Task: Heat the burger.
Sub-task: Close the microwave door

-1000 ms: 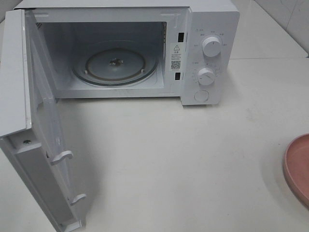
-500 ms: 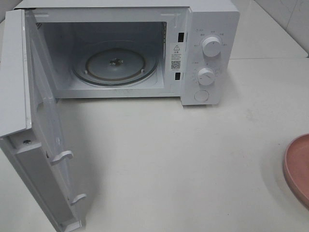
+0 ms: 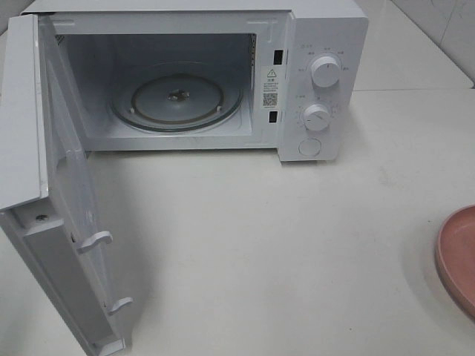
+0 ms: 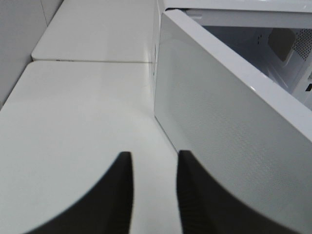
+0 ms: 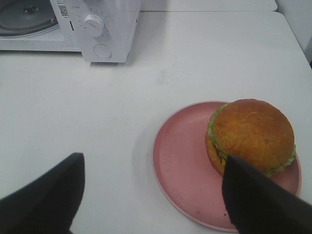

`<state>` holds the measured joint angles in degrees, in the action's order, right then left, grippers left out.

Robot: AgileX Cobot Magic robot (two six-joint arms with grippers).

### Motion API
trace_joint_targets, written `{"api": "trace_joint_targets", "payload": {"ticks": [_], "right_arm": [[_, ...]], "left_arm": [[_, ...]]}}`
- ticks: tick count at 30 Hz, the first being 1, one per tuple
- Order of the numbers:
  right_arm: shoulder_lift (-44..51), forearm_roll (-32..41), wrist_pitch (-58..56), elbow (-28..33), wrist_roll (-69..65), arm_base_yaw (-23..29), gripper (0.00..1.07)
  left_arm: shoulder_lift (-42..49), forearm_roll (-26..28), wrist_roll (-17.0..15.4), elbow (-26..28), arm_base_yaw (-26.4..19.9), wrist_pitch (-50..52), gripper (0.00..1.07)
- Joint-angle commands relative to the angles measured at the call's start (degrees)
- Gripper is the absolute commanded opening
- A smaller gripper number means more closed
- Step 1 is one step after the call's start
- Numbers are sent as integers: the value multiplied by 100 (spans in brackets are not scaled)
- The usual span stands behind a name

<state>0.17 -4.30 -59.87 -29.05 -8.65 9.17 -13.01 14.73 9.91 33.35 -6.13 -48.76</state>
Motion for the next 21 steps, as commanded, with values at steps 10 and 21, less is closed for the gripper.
{"api": "trace_joint_targets", "payload": {"ticks": [10, 21], "right_arm": [[160, 0, 29, 6, 80, -46, 75], [160, 0, 29, 6, 80, -46, 75]], "left_arm": [[-951, 178, 11, -837, -17, 1977, 0], [-1868, 344, 647, -1690, -17, 4498, 0]]}}
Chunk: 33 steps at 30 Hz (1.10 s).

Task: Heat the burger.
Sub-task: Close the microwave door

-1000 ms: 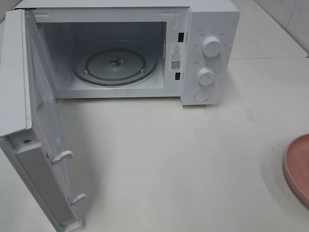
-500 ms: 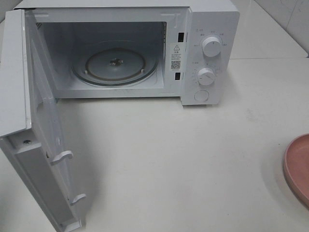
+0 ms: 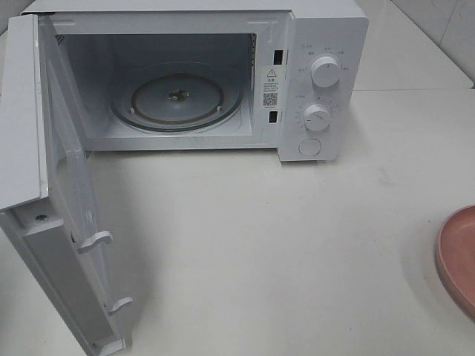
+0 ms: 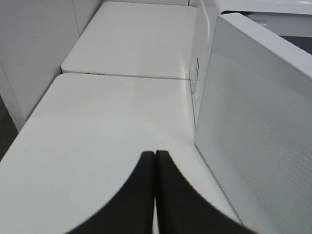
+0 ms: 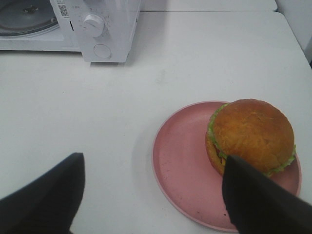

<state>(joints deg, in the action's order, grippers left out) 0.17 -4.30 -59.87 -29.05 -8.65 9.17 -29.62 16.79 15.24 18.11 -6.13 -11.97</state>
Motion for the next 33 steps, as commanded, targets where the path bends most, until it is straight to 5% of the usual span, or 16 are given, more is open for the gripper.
{"api": "trace_joint_targets", "payload": {"ticks": [1, 7, 14, 15, 18, 20, 23, 25, 33], "right_arm": [[160, 0, 29, 6, 80, -46, 75], [160, 0, 29, 6, 80, -46, 75], [160, 0, 29, 6, 80, -46, 75], [160, 0, 29, 6, 80, -46, 75], [160, 0, 29, 6, 80, -46, 75], [160, 0, 29, 6, 80, -46, 75], [160, 0, 29, 6, 80, -46, 75], [160, 0, 29, 6, 80, -46, 75], [160, 6, 34, 6, 92, -46, 75]], "left_arm": [[-298, 183, 103, -235, -17, 1066, 0], [-756, 246, 63, -504, -17, 2137, 0], [-1690, -74, -596, -550, -17, 3421, 0], [-2045, -550, -985, -550, -17, 3845, 0], [-2229, -768, -1175, -550, -17, 3994, 0], [-2928, -2011, -2212, -550, -17, 4744, 0], [-3065, -2286, -2481, -550, -17, 4893, 0], [-3684, -3633, -3060, -550, -17, 5661, 0], [-4738, -4452, -3335, -539, -17, 6778, 0]]}}
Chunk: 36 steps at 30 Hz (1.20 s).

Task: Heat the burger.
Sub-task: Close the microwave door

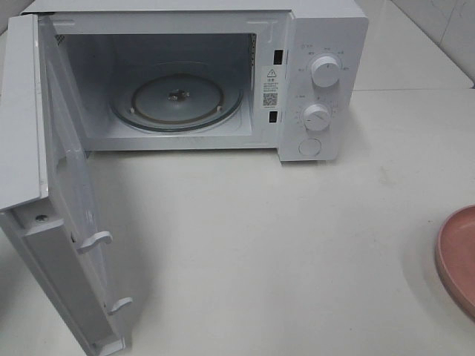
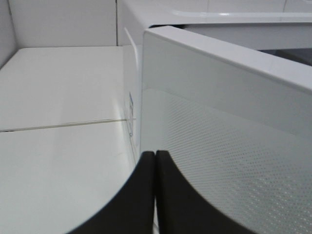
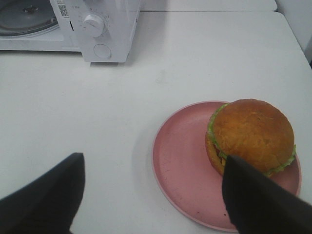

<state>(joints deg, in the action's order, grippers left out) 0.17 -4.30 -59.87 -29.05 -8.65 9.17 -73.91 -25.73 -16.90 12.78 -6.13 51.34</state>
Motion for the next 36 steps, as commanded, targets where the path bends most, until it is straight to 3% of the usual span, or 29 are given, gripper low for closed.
{"api": "trace_joint_targets", "payload": {"ticks": [1, 8, 12, 14, 17, 21, 28, 36], "right_arm": [[160, 6, 34, 6, 92, -46, 75], [160, 6, 34, 6, 92, -46, 75], [160, 6, 34, 6, 92, -46, 75], [160, 6, 34, 6, 92, -46, 75], [160, 6, 34, 6, 92, -46, 75], [160, 6, 34, 6, 92, -46, 75], [160, 6, 34, 6, 86, -46, 75], [160, 6, 34, 6, 86, -46, 75]], "left_arm": [[-309, -201, -120, -6, -17, 447, 0], [-1054, -1192, -384, 304, 252, 773, 0], [-1203, -1215, -424, 533, 561, 751, 0], [-1324, -1163, -424, 819, 963, 550, 0], [-1392, -1094, -418, 997, 1209, 338, 0], [-1524, -653, -401, 1387, 1696, 97, 0], [-1725, 23, -384, 1770, 2091, 23, 0], [-2160, 92, -384, 2286, 2527, -304, 0]]}}
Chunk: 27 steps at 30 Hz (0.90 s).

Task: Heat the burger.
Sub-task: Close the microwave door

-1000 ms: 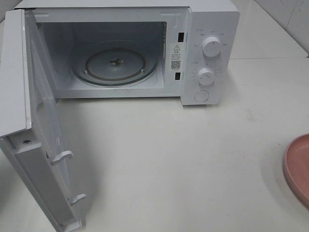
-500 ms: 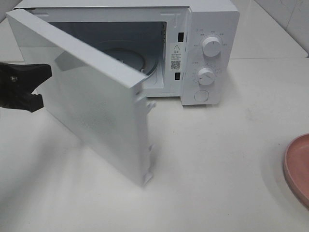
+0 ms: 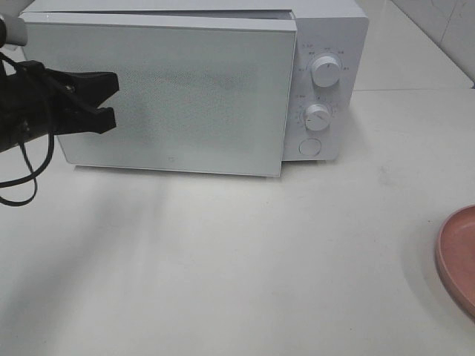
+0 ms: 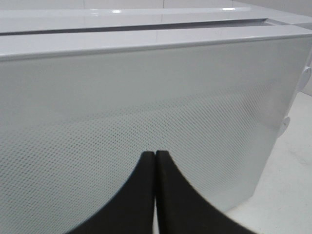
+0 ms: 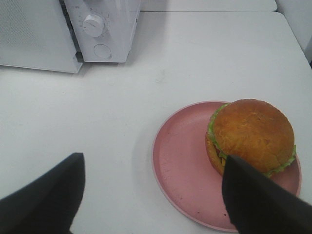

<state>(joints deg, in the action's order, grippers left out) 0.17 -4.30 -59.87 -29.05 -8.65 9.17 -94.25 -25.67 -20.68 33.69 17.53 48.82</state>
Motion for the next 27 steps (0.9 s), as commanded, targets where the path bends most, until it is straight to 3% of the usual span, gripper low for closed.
{"api": "trace_joint_targets", "payload": {"ticks": [1, 13, 27], "right_arm": [[160, 6, 34, 6, 86, -46, 75], [160, 0, 34, 6, 80, -46, 75], [160, 0, 34, 6, 80, -46, 75]], "left_arm": [[-126, 86, -6, 195, 160, -52, 0], [-877, 544, -6, 1043, 911, -97, 0], [-1421, 928, -6, 1811, 1301, -246, 0]]}}
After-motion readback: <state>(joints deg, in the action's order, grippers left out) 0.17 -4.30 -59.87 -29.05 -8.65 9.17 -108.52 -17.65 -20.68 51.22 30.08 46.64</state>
